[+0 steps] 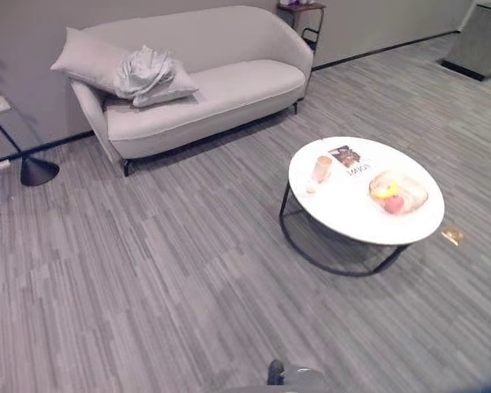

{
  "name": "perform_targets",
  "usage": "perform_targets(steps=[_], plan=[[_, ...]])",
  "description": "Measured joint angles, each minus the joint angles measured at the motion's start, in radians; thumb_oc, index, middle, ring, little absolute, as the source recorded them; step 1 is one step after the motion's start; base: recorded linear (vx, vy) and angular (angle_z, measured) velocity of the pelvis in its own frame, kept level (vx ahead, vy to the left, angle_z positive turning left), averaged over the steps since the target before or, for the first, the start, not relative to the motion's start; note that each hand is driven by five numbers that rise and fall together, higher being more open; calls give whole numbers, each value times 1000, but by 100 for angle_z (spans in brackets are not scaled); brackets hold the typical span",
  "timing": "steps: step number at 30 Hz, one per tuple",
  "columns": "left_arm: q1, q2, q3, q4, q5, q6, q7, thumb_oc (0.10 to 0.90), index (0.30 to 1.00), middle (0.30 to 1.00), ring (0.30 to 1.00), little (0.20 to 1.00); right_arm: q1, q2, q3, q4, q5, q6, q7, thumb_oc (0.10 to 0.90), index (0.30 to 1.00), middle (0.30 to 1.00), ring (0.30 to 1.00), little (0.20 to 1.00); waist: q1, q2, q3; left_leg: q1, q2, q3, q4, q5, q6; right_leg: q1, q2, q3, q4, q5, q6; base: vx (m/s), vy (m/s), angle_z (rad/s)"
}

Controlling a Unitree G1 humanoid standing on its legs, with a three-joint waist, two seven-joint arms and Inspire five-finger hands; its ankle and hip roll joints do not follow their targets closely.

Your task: Hang the clothes on the sofa on the clothes rack.

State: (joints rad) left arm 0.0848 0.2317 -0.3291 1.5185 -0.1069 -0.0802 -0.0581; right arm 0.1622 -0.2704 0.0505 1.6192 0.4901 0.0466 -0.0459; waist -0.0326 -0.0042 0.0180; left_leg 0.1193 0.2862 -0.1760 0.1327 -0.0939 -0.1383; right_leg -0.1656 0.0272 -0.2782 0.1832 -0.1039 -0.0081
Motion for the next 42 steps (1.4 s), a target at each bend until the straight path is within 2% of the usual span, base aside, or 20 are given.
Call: perform_targets(steps=[3,5,7,9,10,14,19,21,22,23,25,26,28,30,32,33,35,38,41,42], plan=[[-12,32,8,-54,-4,-7,16,800,900,900,900,900,-27,-16,82,-66,-52,-77,-9,800,900,900,900,900,52,-46,-12,-165,-18,-42,376,39,13,114,38,19,-123,47,-60,272,-110,-14],[-40,65,-20,-131,-14,-31,47,800,900,900,900,900,-67,-11,149,-205,-112,-80,-50,800,900,900,900,900,99,-100,37,-348,-140,-14,602,-4,68,120,-3,60,-147,46,-104,290,118,-9],[-60,54,36,-177,-55,-66,77,800,900,900,900,900,-167,-18,213,-293,-169,-107,-71,800,900,900,900,900,148,-142,95,-410,-235,62,425,-52,53,183,-28,98,-233,85,-52,371,176,-57],[-65,47,38,-189,-66,-69,87,800,900,900,900,900,-198,-16,216,-341,-175,-145,-78,800,900,900,900,900,155,-119,115,-426,-247,138,249,-22,76,243,-14,86,-282,90,-51,281,122,-4],[-74,35,75,-195,-88,-70,96,800,900,900,900,900,-204,-10,220,-401,-214,-165,-89,800,900,900,900,900,163,-110,128,-430,-250,223,82,41,81,265,-2,66,-282,72,-59,362,116,15],[-98,21,187,-116,-132,-102,94,800,900,900,900,900,-269,-23,284,-388,-316,-128,-96,800,900,900,900,900,263,-69,141,-443,-310,249,-197,208,74,363,17,51,-277,-33,-38,600,228,27],[-13,49,347,-12,-181,-54,92,800,900,900,900,900,-250,43,307,-368,-369,-135,-38,800,900,900,900,900,346,-91,127,-443,-305,258,-77,277,145,552,-15,106,-266,-134,4,513,287,-32],[-5,59,365,29,-188,-42,96,800,900,900,900,900,-203,78,335,-334,-390,-138,-10,800,900,900,900,900,356,-122,102,-388,-334,253,-95,297,175,511,-66,95,-89,-132,20,379,336,18],[8,58,357,30,-189,-36,90,800,900,900,900,900,-165,107,342,-317,-409,-133,16,800,900,900,900,900,357,-144,76,-308,-357,253,-156,276,203,444,-103,115,132,-94,89,625,599,20],[15,58,356,29,-187,-29,81,800,900,900,900,900,-146,120,336,-296,-407,-135,20,800,900,900,900,900,351,-156,65,-265,-378,251,-170,261,205,414,-133,110,226,-81,114,471,475,18],[2,44,350,25,-165,-20,71,800,900,900,900,900,-121,144,122,-233,-324,-170,44,800,900,900,900,900,309,-157,82,-200,-434,226,-140,190,273,318,-209,112,590,156,201,496,443,46],[-12,37,321,4,-150,-20,70,800,900,900,900,900,-108,147,43,-246,-207,-147,49,800,900,900,900,900,277,-151,59,-147,-463,173,-115,155,308,243,-254,101,745,171,187,643,468,88],[-97,52,92,-2,-78,-8,63,800,900,900,900,900,-286,144,187,-123,-150,-82,-11,800,900,900,900,900,250,-90,82,-125,-435,76,-23,87,302,221,-268,-39,810,140,112,348,112,95],[-172,64,10,-73,-5,-26,90,800,900,900,900,900,-294,151,357,-288,-171,-79,-71,800,900,900,900,900,243,-79,52,-118,-417,2,-34,64,281,82,-216,-42,697,62,84,467,-21,116],[-190,70,32,-128,1,-22,105,800,900,900,900,900,-279,149,392,-507,-197,-115,-93,800,900,900,900,900,187,-77,59,-113,-379,36,-81,8,158,-35,-145,13,401,30,47,486,-124,128],[-198,48,33,-139,0,-27,105,800,900,900,900,900,-272,154,376,-533,-232,-147,-90,800,900,900,900,900,137,-47,70,-72,-368,73,-138,84,211,-87,-150,-23,299,63,100,583,-178,95],[-191,34,9,-139,3,-27,125,800,900,900,900,900,-283,153,391,-517,-293,-112,-101,800,900,900,900,900,129,-51,74,-20,-406,43,-161,33,217,-98,-128,7,-65,92,137,547,-68,73],[-153,48,-46,-157,57,-29,153,800,900,900,900,900,-273,157,376,-535,-327,-53,-166,800,900,900,900,900,108,-69,96,71,-444,-24,-157,-22,250,-156,-87,55,-265,144,173,637,32,64],[-151,33,-42,-129,88,-30,147,800,900,900,900,900,-285,110,359,-632,-335,-58,-189,800,900,900,900,900,66,-60,97,133,-432,-68,-149,-76,255,-213,-69,74,-249,206,141,583,-38,54],[-118,14,-17,-107,88,-34,135,800,900,900,900,900,-296,80,364,-699,-378,-41,-193,800,900,900,900,900,72,-24,95,226,-393,-65,-176,-96,226,-201,-1,46,-218,230,53,485,-85,25]])
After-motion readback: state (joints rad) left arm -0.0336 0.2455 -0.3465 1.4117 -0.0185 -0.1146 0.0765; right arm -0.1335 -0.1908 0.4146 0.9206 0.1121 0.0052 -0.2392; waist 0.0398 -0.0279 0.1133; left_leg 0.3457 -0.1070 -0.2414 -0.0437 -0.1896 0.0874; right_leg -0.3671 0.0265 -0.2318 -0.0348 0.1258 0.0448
